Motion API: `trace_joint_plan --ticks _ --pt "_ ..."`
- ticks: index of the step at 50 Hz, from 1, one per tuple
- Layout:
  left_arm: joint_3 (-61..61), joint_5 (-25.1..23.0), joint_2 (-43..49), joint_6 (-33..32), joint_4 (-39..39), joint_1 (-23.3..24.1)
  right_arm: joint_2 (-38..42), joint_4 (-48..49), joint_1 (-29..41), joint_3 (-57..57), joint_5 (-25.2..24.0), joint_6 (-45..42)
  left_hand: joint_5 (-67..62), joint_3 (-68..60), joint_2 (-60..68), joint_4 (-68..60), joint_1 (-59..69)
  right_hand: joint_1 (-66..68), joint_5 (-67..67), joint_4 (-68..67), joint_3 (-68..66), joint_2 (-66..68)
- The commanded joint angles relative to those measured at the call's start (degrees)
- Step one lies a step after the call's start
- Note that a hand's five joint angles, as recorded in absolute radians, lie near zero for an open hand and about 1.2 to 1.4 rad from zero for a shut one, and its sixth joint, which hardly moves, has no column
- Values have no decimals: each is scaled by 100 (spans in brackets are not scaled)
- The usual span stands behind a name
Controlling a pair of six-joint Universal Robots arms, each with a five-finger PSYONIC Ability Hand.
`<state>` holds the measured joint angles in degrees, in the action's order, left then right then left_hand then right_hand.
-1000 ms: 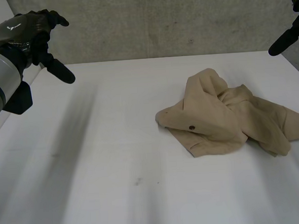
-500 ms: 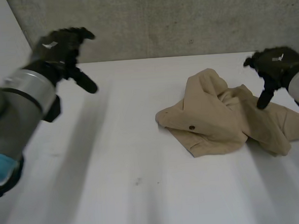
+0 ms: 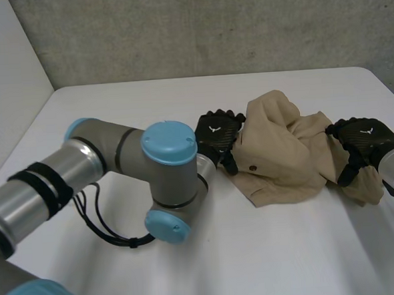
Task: Fold the shorts.
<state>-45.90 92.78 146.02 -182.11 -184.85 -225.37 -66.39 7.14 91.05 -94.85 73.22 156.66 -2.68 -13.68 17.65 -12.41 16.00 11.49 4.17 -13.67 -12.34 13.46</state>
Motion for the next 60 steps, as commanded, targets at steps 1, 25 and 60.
trace_joint_plan --ticks 1,25,60 --pt "889 47 629 -8 27 107 47 455 27 -86 87 -13 -2589 -2489 2093 -2616 2257 1012 744 -793 -927 815" --pt "-1815 1366 -2709 -439 1433 -780 -1534 -1099 1460 72 -458 4 -6732 -6632 6235 -6759 6400 6851 6583 -6633 -6766 6654" --pt "-1994 943 -2114 -307 1258 -2231 1506 182 2558 3447 534 558 143 243 -640 117 -476 -149 -417 367 234 -346"
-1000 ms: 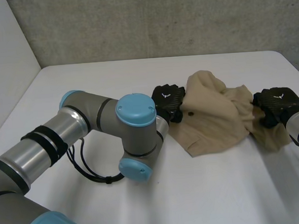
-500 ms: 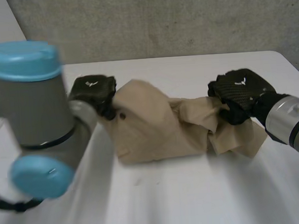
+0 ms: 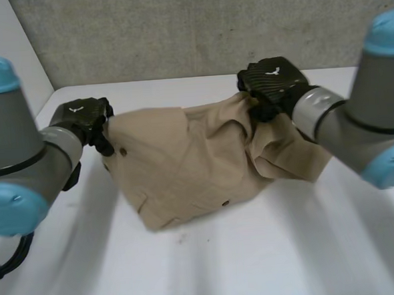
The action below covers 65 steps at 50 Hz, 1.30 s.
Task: Fold the shorts.
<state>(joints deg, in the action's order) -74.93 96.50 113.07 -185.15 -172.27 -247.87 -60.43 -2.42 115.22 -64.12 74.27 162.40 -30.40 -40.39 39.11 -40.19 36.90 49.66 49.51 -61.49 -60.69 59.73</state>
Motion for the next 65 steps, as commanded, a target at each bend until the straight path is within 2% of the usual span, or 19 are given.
trace_joint_plan --ticks 1,5,8,12,15,19,21,24,29,34,36,41,51,58,65 --pt "1058 702 1330 5 10 46 963 1278 149 400 761 -24 2934 2933 -2805 2913 -2584 -3966 -4951 5149 5069 -4973" --pt "1034 826 1341 14 18 90 701 1262 237 243 1395 11 3019 3018 -2889 2997 -2669 -3966 -4951 5149 5069 -4973" --pt "684 809 912 14 10 134 244 1165 246 -82 1450 11 3019 3018 -2889 2997 -2669 -3966 -4951 5149 5069 -4973" --pt "-54 747 270 -12 -78 142 -573 954 193 -916 1195 -32 2901 2900 -2772 2880 -2551 -3966 -4951 5149 5069 -4973" --pt "-521 668 -56 -12 -157 142 -1005 866 167 -1619 800 -24 2717 2716 -2587 2695 -2367 -3966 -4951 5149 5069 -4973" --pt "-1330 545 -628 -21 -245 142 -1514 857 62 -2507 325 -50 1709 1708 -1579 1687 -1359 -3966 -4951 5149 5069 -4973" --pt "-1760 422 -900 -12 -307 151 -1838 910 -139 -3006 132 -68 785 784 -656 764 -435 -3966 -4951 5149 5069 -4973" --pt "-2269 203 -1181 -12 -333 151 -2103 971 -447 -3596 -61 -129 -274 -275 403 -295 624 -3966 -4951 5149 5069 -4973" --pt "-2781 -114 -1288 67 -333 160 -2201 1235 -642 -4169 -317 -191 -480 -481 610 -502 830 -3966 -4951 5149 5069 -4973" --pt "-2860 -193 -1156 356 -456 265 -2157 1420 -677 -4354 -343 -191 -44 -45 173 -65 394 -3966 -4951 5149 5069 -4973" --pt "-2808 -185 -841 523 -649 283 -2105 1437 -633 -4354 -335 -191 292 291 -163 271 58 -3966 -4951 5149 5069 -4973" --pt "-2405 -132 -217 594 -983 327 -1841 1446 -606 -4372 -317 -191 1738 1737 -1609 1717 -1388 -3966 -4951 5149 5069 -4973" --pt "-1762 -141 259 612 -992 424 -1770 1543 -606 -4495 -300 -200 2127 2126 -1998 2106 -1777 -3966 -4951 5149 5069 -4973" --pt "-1253 -123 733 577 -984 714 -1770 1596 -598 -4513 -291 -200 2010 2008 -1880 1988 -1660 -3966 -4951 5149 5069 -4973" --pt "-585 149 1348 568 -948 784 -1753 1596 -598 -4521 -291 -208 1858 1857 -1729 1837 -1508 -3966 -4951 5149 5069 -4973"
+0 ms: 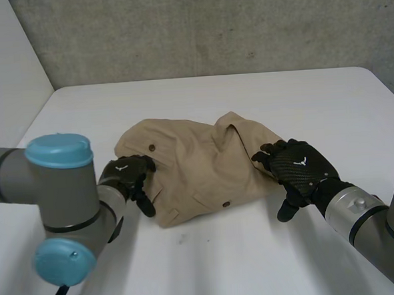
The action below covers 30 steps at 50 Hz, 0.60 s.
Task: Fold the shorts.
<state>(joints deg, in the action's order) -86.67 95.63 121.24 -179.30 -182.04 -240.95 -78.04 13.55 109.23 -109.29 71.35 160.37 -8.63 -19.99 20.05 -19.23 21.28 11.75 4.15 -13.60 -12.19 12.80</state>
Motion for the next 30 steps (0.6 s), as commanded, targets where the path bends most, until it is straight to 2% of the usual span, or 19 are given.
trace_joint_plan --ticks 1,16,20,21,26,30 --pt "677 271 593 -17 37 110 8 -1 2 -5 1 -5 -353 -216 211 -292 88 -175 -415 360 219 -280" --pt "1934 368 1385 18 600 602 17 7 20 -40 10 -190 -1562 -1426 1421 -1502 1297 -175 -415 360 219 -280" --pt "2171 403 1578 18 652 638 52 7 20 -40 10 -190 -4516 -4380 4374 -4456 4251 -175 -415 360 219 -280" --pt "2285 421 1648 18 713 646 69 7 20 -40 10 -190 -6106 -5970 5965 -6046 5842 -175 -415 360 219 -280" --pt "2567 588 1728 53 969 506 96 7 20 -40 10 -199 -6137 -6001 5995 -6077 5872 -175 -415 360 219 -280" --pt "2506 667 1667 53 1118 85 96 7 20 -40 10 -199 -6137 -6001 5995 -6077 5872 -175 -415 360 219 -280"
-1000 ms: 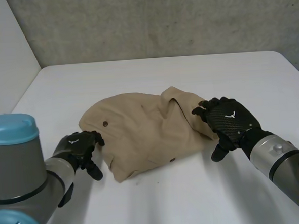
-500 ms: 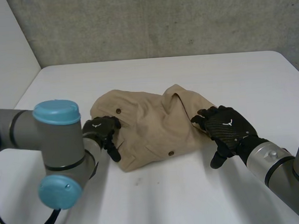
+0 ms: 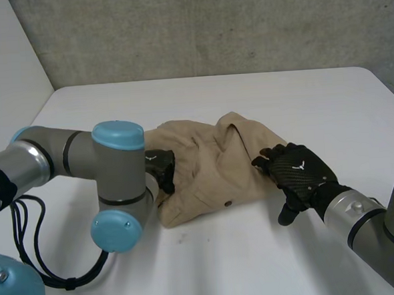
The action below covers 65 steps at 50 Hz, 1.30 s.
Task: Fold the shorts.
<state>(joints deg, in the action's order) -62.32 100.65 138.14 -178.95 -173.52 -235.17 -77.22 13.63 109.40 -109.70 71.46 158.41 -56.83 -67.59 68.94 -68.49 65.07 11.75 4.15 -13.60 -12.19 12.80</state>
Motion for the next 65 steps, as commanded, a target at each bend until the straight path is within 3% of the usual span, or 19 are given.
trace_joint_plan --ticks 1,10,14,18,29,36,48,52,53,54,60,65 --pt "28 165 -67 26 292 -582 14 -1 2 1 0 -3 -1317 -1241 1106 -1151 1493 -175 -415 360 219 -280" --pt "-667 104 -1253 0 248 -1083 14 -1 2 1 0 -3 -1317 -1241 1106 -1151 1493 -175 -415 360 219 -280" --pt "-860 77 -1587 -44 265 -1224 23 -1 11 1 0 -3 2354 2429 -2564 2519 -2178 -175 -415 360 219 -280" --pt "-1001 77 -1737 -53 248 -1294 32 -1 11 1 0 -3 3388 3463 -3598 3553 -3212 -175 -415 360 219 -280" --pt "-1001 -28 -1597 -44 81 -1804 41 -1 11 1 0 -11 4550 4625 -4760 4715 -4374 -175 -415 360 219 -280" --pt "-431 -581 -851 -35 81 -2015 120 -1 11 1 0 -108 4787 4862 -4998 4952 -4611 -175 -415 360 219 -280" --pt "572 -1461 81 18 362 -2112 155 34 2 10 0 -135 4553 4628 -4763 4718 -4377 -175 -415 360 219 -280" --pt "756 -1487 240 53 538 -2103 181 61 2 18 0 -143 2491 2566 -2702 2657 -2315 -175 -415 360 219 -280" --pt "800 -1478 257 88 590 -2103 181 69 2 18 0 -143 101 177 -312 267 75 -175 -415 360 219 -280" --pt "809 -1470 257 97 608 -2103 181 69 2 27 0 -161 -1188 -1113 977 -1023 1364 -175 -415 360 219 -280" --pt "871 -1075 170 123 591 -2182 173 69 2 27 8 -161 -1317 -1241 1106 -1151 1493 -175 -415 360 219 -280" --pt "871 -180 -522 62 311 -2664 173 69 2 27 8 -161 -1317 -1241 1106 -1151 1493 -175 -415 360 219 -280"
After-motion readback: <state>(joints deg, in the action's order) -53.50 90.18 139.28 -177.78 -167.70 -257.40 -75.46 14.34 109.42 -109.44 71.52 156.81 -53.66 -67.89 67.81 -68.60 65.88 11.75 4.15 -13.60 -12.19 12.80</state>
